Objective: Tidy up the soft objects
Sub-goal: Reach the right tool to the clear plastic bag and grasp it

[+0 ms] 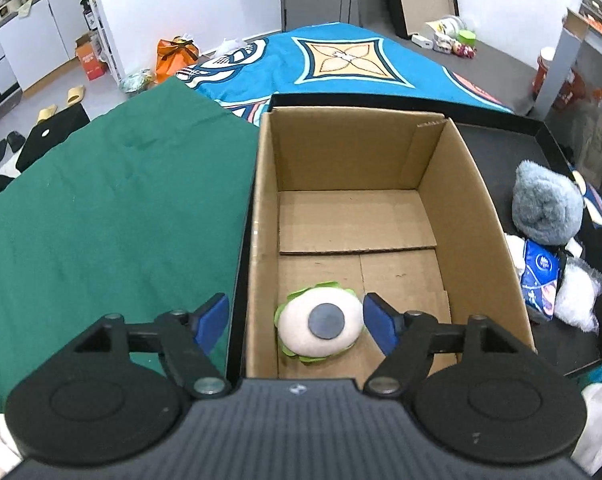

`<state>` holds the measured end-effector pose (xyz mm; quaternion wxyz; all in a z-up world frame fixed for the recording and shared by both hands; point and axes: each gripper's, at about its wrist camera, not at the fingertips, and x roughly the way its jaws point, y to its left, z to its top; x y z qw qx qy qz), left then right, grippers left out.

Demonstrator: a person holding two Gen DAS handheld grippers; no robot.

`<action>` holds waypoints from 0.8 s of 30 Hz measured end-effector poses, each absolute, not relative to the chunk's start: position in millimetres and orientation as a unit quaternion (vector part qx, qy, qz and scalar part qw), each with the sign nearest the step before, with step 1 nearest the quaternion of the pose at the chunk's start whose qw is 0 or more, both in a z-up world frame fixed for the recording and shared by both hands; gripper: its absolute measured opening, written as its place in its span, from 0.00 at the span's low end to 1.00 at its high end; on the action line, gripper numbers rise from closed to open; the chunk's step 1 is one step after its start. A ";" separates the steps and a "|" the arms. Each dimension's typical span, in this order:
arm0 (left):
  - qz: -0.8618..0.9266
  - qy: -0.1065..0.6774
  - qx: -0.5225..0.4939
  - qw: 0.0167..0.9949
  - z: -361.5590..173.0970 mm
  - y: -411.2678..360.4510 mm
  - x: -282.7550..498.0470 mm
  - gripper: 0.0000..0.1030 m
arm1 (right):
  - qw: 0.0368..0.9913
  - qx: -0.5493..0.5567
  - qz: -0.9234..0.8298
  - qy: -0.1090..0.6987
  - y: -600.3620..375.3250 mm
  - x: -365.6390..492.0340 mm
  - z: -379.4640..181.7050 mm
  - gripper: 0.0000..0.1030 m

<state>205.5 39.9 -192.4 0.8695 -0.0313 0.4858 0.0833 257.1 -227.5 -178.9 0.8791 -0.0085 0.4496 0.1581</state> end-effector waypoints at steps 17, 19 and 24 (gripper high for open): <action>0.106 0.506 0.025 0.856 -195.3 14.3 219.9 0.72 | 0.853 0.086 0.118 0.502 -298.4 257.0 -228.4 0.56; 0.109 0.508 0.028 0.854 -195.6 13.3 221.4 0.73 | 0.847 0.101 0.116 0.509 -305.7 258.8 -234.9 0.46; 0.117 0.509 0.041 0.852 -197.3 9.7 224.4 0.73 | 0.838 0.139 0.108 0.516 -319.3 261.0 -247.4 0.36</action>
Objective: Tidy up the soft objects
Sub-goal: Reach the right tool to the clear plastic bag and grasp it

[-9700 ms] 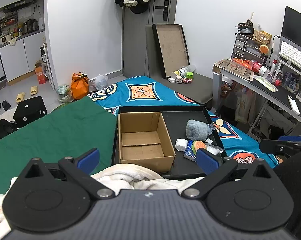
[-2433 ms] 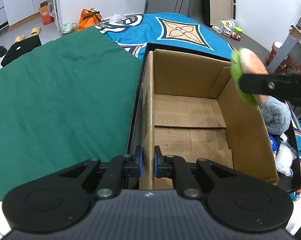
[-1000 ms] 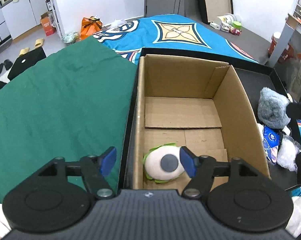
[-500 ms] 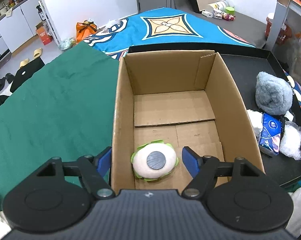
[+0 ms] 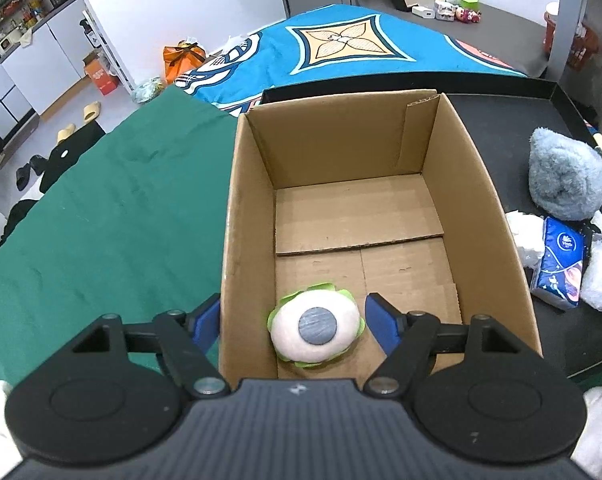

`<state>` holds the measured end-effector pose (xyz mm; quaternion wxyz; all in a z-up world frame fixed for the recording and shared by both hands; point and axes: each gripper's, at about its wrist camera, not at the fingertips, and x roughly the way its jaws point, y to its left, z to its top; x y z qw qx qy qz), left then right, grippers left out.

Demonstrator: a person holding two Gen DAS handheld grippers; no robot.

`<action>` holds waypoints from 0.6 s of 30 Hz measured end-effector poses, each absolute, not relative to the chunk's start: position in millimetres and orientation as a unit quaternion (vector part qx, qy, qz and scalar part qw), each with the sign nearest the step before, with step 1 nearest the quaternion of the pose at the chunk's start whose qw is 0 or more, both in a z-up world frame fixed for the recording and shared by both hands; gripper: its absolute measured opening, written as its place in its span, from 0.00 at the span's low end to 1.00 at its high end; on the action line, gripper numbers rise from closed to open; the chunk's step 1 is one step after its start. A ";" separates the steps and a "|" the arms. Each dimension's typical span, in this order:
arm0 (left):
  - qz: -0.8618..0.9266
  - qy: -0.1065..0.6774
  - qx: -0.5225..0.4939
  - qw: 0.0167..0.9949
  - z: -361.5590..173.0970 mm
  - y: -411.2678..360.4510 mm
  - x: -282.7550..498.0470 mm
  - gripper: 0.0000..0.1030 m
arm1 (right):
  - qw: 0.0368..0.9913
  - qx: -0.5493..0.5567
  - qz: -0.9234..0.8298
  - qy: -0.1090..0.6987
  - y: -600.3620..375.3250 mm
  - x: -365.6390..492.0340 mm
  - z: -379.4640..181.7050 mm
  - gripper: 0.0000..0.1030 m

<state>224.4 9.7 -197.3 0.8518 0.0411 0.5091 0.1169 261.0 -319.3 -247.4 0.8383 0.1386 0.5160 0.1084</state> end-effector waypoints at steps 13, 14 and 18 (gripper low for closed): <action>0.121 0.510 0.041 0.851 -199.8 9.7 226.8 0.73 | 0.827 0.152 0.102 0.531 -310.9 276.8 -271.0 0.54; 0.120 0.511 0.042 0.850 -200.5 9.8 227.0 0.73 | 0.831 0.139 0.104 0.528 -305.9 277.2 -270.5 0.58; 0.118 0.513 0.049 0.849 -203.3 10.1 227.5 0.73 | 0.842 0.114 0.112 0.515 -292.1 278.7 -271.0 0.61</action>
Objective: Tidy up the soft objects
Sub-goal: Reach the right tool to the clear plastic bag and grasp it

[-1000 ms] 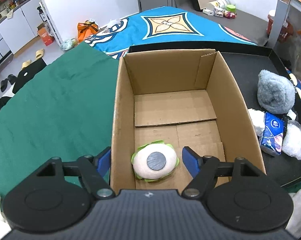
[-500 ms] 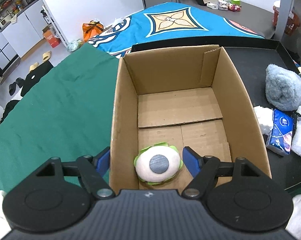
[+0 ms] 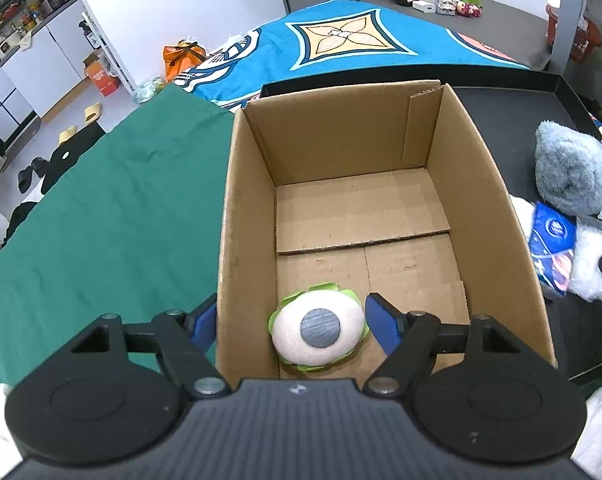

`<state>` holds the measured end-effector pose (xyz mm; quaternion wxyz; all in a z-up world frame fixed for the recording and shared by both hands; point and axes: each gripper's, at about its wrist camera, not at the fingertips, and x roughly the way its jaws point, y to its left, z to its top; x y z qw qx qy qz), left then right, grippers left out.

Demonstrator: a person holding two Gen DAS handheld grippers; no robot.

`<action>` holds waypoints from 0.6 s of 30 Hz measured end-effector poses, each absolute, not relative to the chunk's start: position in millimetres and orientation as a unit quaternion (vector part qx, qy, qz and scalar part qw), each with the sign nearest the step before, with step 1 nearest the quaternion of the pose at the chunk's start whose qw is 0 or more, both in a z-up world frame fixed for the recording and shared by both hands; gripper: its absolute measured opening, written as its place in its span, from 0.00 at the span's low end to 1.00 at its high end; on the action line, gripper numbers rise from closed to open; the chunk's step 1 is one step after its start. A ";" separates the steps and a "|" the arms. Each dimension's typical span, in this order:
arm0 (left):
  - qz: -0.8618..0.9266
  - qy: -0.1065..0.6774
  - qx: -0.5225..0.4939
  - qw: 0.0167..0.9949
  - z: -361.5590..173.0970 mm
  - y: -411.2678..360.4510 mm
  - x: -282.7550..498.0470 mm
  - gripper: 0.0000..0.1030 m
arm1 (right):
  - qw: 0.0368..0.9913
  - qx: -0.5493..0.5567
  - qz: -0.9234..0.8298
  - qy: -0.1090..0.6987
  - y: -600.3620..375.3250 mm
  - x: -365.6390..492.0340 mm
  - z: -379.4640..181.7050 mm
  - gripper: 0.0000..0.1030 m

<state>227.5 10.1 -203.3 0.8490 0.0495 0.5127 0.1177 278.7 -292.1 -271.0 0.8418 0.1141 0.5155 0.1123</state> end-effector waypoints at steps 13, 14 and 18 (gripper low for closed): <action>0.120 0.508 0.043 0.852 -206.1 15.8 223.1 0.73 | 0.843 0.106 0.147 0.506 -281.4 273.6 -246.6 0.09; 0.120 0.506 0.041 0.853 -205.5 16.9 222.2 0.73 | 0.845 0.105 0.147 0.504 -282.6 271.9 -244.1 0.08; 0.122 0.501 0.039 0.856 -204.3 19.4 219.2 0.73 | 0.853 0.104 0.143 0.491 -283.2 268.3 -229.3 0.08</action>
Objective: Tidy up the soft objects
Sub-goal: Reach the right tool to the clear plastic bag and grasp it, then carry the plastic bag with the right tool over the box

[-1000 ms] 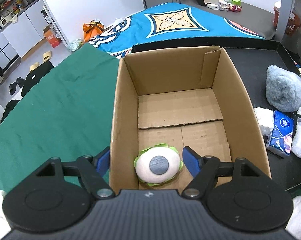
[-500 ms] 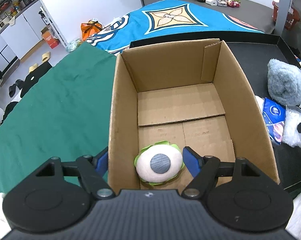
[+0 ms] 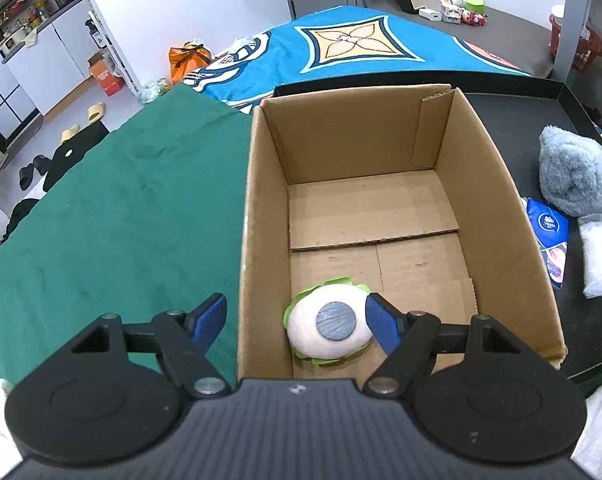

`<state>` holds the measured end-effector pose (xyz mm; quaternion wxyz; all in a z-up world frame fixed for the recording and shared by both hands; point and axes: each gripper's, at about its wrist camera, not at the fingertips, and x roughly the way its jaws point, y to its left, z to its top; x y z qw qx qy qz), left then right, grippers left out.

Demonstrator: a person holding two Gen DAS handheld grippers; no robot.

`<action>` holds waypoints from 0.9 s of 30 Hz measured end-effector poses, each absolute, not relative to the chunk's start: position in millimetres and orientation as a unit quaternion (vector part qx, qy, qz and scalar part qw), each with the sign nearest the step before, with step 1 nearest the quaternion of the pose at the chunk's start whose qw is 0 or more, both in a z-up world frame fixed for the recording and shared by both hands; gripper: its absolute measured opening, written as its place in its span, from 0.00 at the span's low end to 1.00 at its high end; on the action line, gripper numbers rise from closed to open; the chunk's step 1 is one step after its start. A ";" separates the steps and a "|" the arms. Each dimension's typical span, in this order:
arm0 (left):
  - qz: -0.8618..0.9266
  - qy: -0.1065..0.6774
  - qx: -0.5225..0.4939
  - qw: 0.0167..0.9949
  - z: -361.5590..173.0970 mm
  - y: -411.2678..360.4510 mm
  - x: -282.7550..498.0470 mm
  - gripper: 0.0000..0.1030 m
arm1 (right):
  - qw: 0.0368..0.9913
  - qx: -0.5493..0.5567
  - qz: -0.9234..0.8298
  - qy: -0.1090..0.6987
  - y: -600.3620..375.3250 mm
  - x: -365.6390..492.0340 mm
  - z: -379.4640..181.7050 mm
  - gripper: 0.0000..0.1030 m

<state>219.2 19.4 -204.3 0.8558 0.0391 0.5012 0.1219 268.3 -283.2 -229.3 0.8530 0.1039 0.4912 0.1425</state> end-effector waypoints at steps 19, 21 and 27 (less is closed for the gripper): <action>0.118 0.474 0.010 0.872 -195.2 40.1 202.0 0.73 | 0.891 0.068 0.176 0.414 -241.4 262.5 -166.1 0.08; 0.118 0.469 0.007 0.875 -194.3 43.2 200.0 0.73 | 0.892 0.064 0.182 0.408 -233.8 262.1 -161.5 0.08; 0.113 0.461 -0.007 0.880 -195.6 51.0 195.2 0.69 | 0.896 0.048 0.201 0.392 -210.5 265.1 -151.1 0.06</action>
